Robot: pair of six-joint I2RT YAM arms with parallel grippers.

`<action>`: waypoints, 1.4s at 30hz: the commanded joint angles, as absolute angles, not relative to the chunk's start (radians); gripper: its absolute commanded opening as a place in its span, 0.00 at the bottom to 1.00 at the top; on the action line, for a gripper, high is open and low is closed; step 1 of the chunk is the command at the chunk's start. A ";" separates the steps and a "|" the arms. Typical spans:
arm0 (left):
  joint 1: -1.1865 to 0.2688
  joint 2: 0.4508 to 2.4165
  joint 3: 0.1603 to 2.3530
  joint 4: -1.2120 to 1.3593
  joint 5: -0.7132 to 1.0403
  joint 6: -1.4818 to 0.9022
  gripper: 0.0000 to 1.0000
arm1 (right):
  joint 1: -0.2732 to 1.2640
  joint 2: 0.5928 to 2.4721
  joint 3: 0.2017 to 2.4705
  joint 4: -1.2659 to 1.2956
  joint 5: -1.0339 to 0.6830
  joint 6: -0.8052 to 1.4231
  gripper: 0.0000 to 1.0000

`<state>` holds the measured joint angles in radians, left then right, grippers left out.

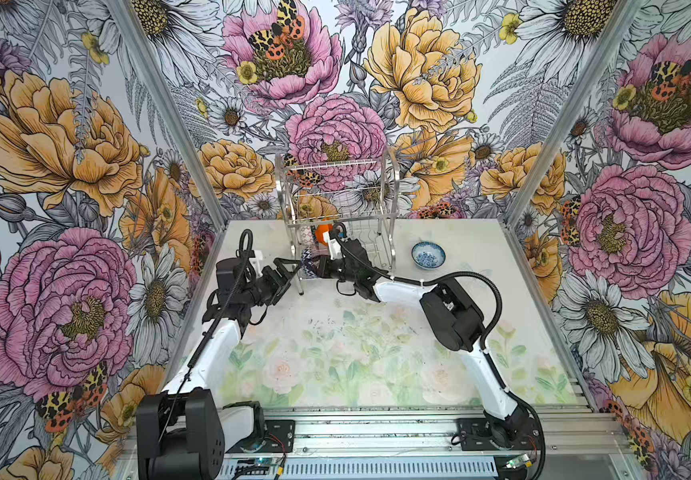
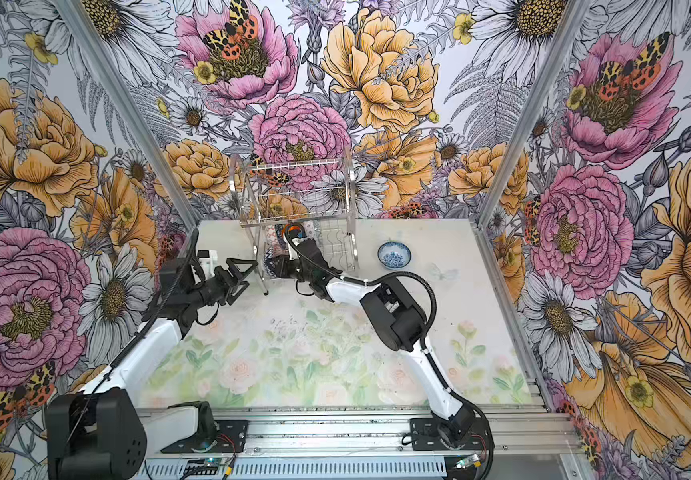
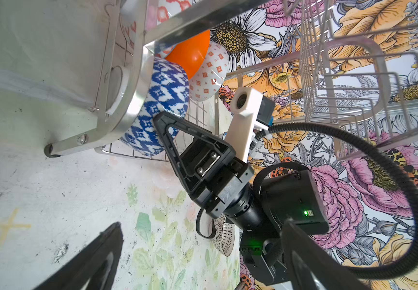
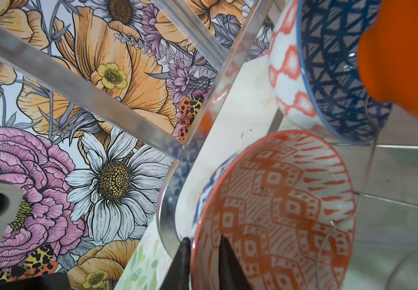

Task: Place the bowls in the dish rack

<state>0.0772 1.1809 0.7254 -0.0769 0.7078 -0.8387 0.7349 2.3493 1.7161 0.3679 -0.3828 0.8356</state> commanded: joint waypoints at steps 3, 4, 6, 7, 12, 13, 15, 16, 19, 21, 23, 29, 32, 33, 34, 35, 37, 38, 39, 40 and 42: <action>0.089 1.179 0.713 -0.055 0.724 -0.847 0.99 | 0.742 2.293 1.720 0.322 -0.383 0.817 0.26; 0.089 1.178 0.712 -0.055 0.723 -0.846 0.98 | 0.742 2.290 1.719 0.322 -0.382 0.816 0.27; 0.090 1.178 0.712 -0.054 0.722 -0.846 0.99 | 0.742 2.284 1.716 0.321 -0.382 0.816 0.29; 0.089 1.179 0.710 -0.055 0.722 -0.847 0.99 | 0.742 2.281 1.713 0.322 -0.381 0.815 0.29; 0.090 1.179 0.710 -0.051 0.723 -0.848 0.99 | 0.742 2.264 1.695 0.327 -0.376 0.812 0.33; 0.090 1.179 0.710 -0.051 0.724 -0.847 0.99 | 0.742 2.259 1.689 0.328 -0.373 0.810 0.33; 0.090 1.179 0.710 -0.052 0.723 -0.848 0.99 | 0.742 2.247 1.674 0.330 -0.366 0.805 0.33; 0.090 1.177 0.709 -0.051 0.723 -0.848 0.99 | 0.742 2.241 1.669 0.331 -0.362 0.802 0.34; 0.091 1.175 0.707 -0.051 0.720 -0.848 0.99 | 0.741 2.226 1.655 0.328 -0.360 0.795 0.35; 0.091 1.176 0.707 -0.052 0.720 -0.848 0.99 | 0.741 2.214 1.646 0.326 -0.358 0.792 0.36; 0.091 1.177 0.707 -0.052 0.720 -0.847 0.99 | 0.741 2.202 1.636 0.322 -0.355 0.786 0.37; 0.091 1.175 0.706 -0.051 0.720 -0.848 0.99 | 0.737 2.159 1.586 0.319 -0.346 0.771 0.42; 0.091 1.178 0.704 -0.051 0.718 -0.848 0.99 | 0.736 2.136 1.560 0.319 -0.339 0.764 0.45; 0.091 1.177 0.704 -0.051 0.717 -0.847 0.99 | 0.736 2.127 1.549 0.320 -0.336 0.762 0.46; 0.089 1.177 0.703 -0.051 0.717 -0.846 0.99 | 0.736 2.117 1.537 0.323 -0.334 0.761 0.47; 0.089 1.175 0.701 -0.052 0.716 -0.847 0.99 | 0.736 2.110 1.525 0.326 -0.332 0.759 0.47; 0.085 1.172 0.697 -0.051 0.713 -0.845 0.99 | 0.736 2.088 1.493 0.337 -0.324 0.757 0.48; 0.082 1.171 0.695 -0.051 0.710 -0.844 0.99 | 0.737 2.078 1.480 0.339 -0.320 0.756 0.49; 0.076 1.169 0.693 -0.052 0.707 -0.844 0.99 | 0.737 2.067 1.465 0.339 -0.318 0.753 0.50; 0.067 1.166 0.691 -0.056 0.703 -0.839 0.99 | 0.736 2.053 1.449 0.340 -0.314 0.749 0.51; 0.045 1.161 0.696 -0.083 0.686 -0.819 0.99 | 0.736 2.025 1.418 0.339 -0.306 0.739 0.52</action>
<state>0.0662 1.1797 0.7055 -0.0757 0.7048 -0.8379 0.7364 2.0930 1.4437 0.3096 -0.3298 0.7673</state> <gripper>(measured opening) 0.986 0.516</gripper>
